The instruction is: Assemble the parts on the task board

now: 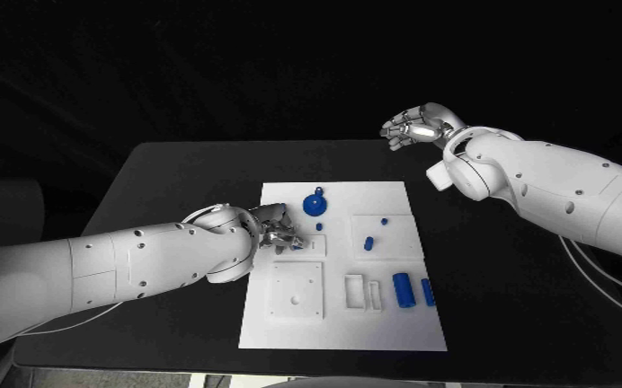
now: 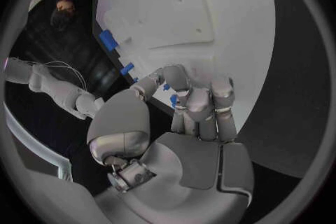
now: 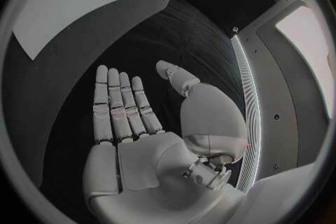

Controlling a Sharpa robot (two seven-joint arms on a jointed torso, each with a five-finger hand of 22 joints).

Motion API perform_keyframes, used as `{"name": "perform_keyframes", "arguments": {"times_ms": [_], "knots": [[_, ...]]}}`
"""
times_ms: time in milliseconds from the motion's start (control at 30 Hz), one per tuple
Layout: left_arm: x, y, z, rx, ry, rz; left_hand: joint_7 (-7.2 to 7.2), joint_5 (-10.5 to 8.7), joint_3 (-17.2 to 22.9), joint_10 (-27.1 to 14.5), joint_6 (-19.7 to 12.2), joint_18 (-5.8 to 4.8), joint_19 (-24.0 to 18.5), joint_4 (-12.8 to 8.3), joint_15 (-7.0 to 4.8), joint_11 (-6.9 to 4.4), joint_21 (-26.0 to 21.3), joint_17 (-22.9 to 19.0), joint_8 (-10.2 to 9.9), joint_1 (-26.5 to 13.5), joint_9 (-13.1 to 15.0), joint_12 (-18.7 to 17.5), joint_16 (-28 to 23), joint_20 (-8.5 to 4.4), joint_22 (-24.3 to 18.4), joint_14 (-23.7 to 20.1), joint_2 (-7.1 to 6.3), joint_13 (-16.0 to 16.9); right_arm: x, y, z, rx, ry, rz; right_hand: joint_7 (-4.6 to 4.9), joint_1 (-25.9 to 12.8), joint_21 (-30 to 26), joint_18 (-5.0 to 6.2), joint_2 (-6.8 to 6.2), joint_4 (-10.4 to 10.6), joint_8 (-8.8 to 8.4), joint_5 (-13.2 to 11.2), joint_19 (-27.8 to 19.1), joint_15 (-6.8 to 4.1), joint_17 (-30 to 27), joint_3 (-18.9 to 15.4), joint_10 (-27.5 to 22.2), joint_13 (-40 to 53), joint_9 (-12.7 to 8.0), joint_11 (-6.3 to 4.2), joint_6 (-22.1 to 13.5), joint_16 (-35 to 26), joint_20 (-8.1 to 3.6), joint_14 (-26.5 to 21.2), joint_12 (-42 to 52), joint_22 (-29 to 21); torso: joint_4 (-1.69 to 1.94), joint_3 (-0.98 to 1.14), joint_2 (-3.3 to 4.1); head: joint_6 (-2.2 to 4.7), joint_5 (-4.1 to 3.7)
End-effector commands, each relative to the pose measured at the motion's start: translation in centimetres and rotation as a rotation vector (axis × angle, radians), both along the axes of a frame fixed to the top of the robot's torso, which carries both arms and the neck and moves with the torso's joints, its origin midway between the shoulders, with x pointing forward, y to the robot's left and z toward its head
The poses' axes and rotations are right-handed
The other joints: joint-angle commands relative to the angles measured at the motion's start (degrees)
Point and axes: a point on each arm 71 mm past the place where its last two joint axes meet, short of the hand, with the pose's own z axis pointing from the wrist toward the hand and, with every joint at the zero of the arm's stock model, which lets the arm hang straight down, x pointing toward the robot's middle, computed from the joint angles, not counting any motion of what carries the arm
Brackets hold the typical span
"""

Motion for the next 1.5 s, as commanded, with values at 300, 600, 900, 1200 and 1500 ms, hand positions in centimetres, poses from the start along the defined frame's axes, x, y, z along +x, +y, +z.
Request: {"name": "perform_keyframes", "arguments": {"times_ms": [300, 600, 900, 1200, 1500], "knots": [[-0.11, 0.15, -0.44, 0.012, 0.024, 0.005, -0.83, -2.45, -0.05, -0.38, 5.91, 0.46, 0.26, 2.12, -0.43, 0.05, 0.19, -0.3, 0.37, -0.98, 0.06, 0.49, 0.49, -5.07, -0.07, -0.15, -1.31, -0.44, -0.03, 0.15, -0.06, 0.003, 0.003, 0.014, 1.13, -0.53, -0.23, 0.8, 0.04, 0.09, -0.32, 0.32, -0.49, 0.23, -0.12, -0.38, -0.06, -0.13, -0.08, 0.31, -0.17, -0.39, 0.15, -0.39, -0.19, -0.08, 0.01, -0.01, -0.02, 0.06, -0.04], [-0.07, 0.01, -0.4, 0.006, 0.026, 0.006, -0.85, -2.74, -0.27, -0.44, 5.87, 0.54, 0.2, 3.52, -0.46, 0.03, 0.19, -0.41, 0.38, -2.22, 0.08, 0.65, 0.56, -5.09, -0.07, -0.21, -1.86, -0.67, -0.02, 0.09, -0.1, 0.002, 0.004, 0.012, 1.15, -0.53, -0.27, 0.8, 0.02, 0.07, -0.34, 0.36, -0.54, 0.25, -0.19, -0.42, -0.09, -0.21, -0.12, 0.32, -0.21, -0.39, 0.16, -0.44, -0.2, -0.1, -0.02, -0.03, -0.01, 0.12, -0.12], [-0.06, -0.03, -0.33, 0.0, 0.026, 0.009, -0.85, -2.78, -0.24, -0.48, 5.83, 0.59, 0.19, 4.18, -0.48, 0.01, 0.2, -0.47, 0.39, -2.67, 0.09, 0.73, 0.6, -5.11, -0.07, -0.24, -2.15, -0.78, -0.03, 0.03, -0.13, 0.002, 0.005, 0.011, 1.16, -0.54, -0.3, 0.8, 0.0, 0.06, -0.35, 0.39, -0.58, 0.27, -0.24, -0.46, -0.1, -0.27, -0.14, 0.33, -0.24, -0.39, 0.17, -0.48, -0.19, -0.12, 0.0, -0.04, 0.05, 0.12, -0.22], [-0.08, -0.07, -0.32, -0.014, 0.037, 0.019, -0.86, -2.77, -0.07, -0.53, 5.74, 0.68, 0.17, 4.01, -0.5, -0.01, 0.22, -0.51, 0.37, -2.31, 0.11, 0.75, 0.6, -5.16, -0.05, -0.27, -2.21, -0.85, -0.04, 0.05, -0.27, 0.002, 0.009, 0.012, 1.17, -0.53, -0.31, 0.8, 0.01, 0.05, -0.35, 0.41, -0.59, 0.28, -0.27, -0.48, -0.11, -0.31, -0.16, 0.34, -0.24, -0.39, 0.18, -0.5, -0.19, -0.12, 0.0, -0.02, 0.02, 0.06, -0.26], [-0.02, -0.12, -0.17, -0.036, 0.051, 0.03, -0.72, -2.79, 0.07, -0.73, 5.32, 0.74, 0.02, 4.33, -0.46, 0.05, 0.12, -0.73, 0.26, -2.26, 0.19, 0.62, 0.41, -5.15, -0.1, -0.4, -3.37, -1.2, -0.06, 0.01, -0.33, 0.001, 0.01, 0.011, 1.17, -0.54, -0.33, 0.8, 0.02, 0.05, -0.35, 0.43, -0.62, 0.29, -0.32, -0.52, -0.11, -0.38, -0.18, 0.34, -0.26, -0.38, 0.19, -0.53, -0.18, -0.14, 0.02, 0.0, 0.0, 0.04, -0.34]]}}
